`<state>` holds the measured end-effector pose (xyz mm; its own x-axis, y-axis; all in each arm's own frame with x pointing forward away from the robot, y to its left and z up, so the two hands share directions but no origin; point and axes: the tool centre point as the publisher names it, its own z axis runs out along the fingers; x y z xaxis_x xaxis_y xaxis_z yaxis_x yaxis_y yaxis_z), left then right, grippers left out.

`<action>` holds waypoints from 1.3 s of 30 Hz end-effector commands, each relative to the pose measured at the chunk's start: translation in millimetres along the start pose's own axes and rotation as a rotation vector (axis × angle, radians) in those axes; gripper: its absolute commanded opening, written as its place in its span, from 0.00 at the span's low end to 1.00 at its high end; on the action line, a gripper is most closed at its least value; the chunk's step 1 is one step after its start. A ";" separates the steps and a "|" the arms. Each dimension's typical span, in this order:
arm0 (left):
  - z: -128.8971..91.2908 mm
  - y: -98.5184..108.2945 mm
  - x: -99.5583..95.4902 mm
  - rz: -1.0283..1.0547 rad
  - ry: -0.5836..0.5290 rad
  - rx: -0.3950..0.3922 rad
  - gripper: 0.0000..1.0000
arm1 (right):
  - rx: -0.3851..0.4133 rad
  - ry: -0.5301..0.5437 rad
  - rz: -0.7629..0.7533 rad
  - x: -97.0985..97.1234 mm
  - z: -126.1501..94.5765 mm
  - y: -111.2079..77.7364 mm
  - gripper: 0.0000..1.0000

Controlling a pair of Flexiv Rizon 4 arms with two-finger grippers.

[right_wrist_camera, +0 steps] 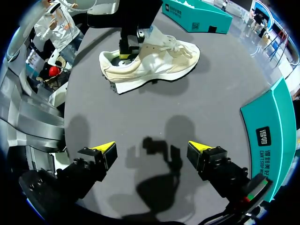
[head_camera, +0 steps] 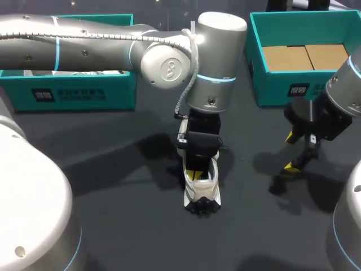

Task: Take the shoe out of the shoebox, open the shoe tongue, remove and reinsert the insole, then place the shoe into the shoebox

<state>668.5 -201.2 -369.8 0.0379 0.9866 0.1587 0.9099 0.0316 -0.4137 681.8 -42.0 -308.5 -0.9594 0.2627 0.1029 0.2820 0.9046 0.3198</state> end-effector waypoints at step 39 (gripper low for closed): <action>40.7 11.5 -2.5 -0.053 0.095 -0.256 0.00 | 0.000 -0.003 0.000 1.8 -0.1 -0.9 1.00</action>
<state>663.6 -198.9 -395.7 0.0231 0.9621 0.2716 0.9866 0.0220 -0.1619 681.8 -42.0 -308.4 -0.9594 0.2628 0.1027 0.2820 0.9046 0.3198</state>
